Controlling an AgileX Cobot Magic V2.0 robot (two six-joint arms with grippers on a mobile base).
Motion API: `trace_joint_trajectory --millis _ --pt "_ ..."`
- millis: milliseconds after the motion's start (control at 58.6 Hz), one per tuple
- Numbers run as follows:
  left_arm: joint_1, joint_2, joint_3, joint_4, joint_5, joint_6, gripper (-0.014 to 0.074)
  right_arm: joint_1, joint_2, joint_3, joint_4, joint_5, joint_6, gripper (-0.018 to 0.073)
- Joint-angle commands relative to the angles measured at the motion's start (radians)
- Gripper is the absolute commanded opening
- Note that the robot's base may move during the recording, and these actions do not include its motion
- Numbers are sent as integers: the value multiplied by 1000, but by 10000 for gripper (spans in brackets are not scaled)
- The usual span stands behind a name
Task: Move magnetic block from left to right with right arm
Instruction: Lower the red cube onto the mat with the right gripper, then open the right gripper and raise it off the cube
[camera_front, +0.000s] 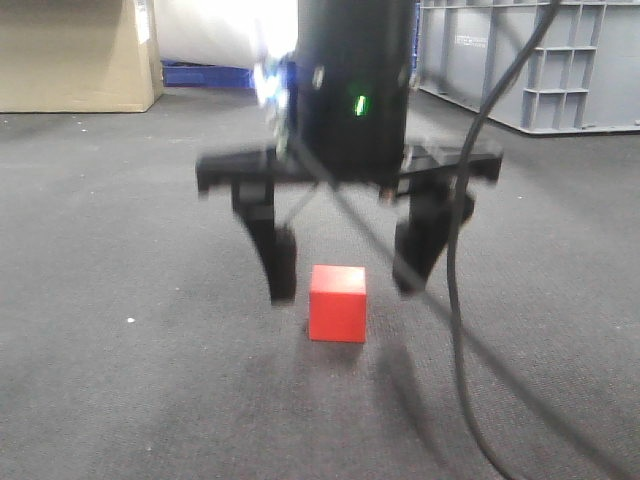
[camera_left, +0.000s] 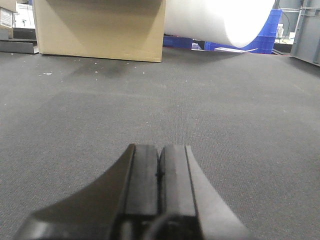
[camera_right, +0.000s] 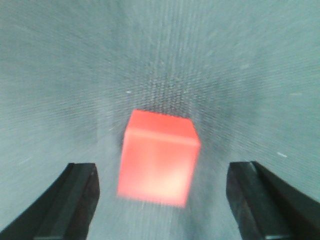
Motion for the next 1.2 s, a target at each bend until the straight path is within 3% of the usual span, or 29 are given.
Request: trace_joint_trajectory --millis 0,85,154,307,427,615,734,922,1178 --pt "-3 -7 7 -3 -79 -2 -117 2 -113 -6 -15 -2 -4 621" --pt "-3 -7 7 -3 -79 -2 -117 -1 -185 36 -1 -21 -32 594" --pt "-3 -7 7 -3 -79 -2 -117 -20 -245 86 3 -44 -50 521" --pt "-3 -7 7 -3 -79 -2 -117 -100 -395 238 26 -93 -91 261" --pt "-3 -7 7 -3 -79 -2 -117 -214 -530 370 81 -136 -218 46" --pt "-3 -7 7 -3 -79 -2 -117 -436 -694 534 177 -204 -578 54" --pt "-3 -7 7 -3 -79 -2 -117 -572 -807 622 210 -281 -746 54" --pt "-3 -7 7 -3 -79 -2 -117 -734 -1022 771 197 -546 -807 54" --pt "-3 -7 7 -3 -79 -2 -117 -755 -1271 994 152 -856 -807 54"
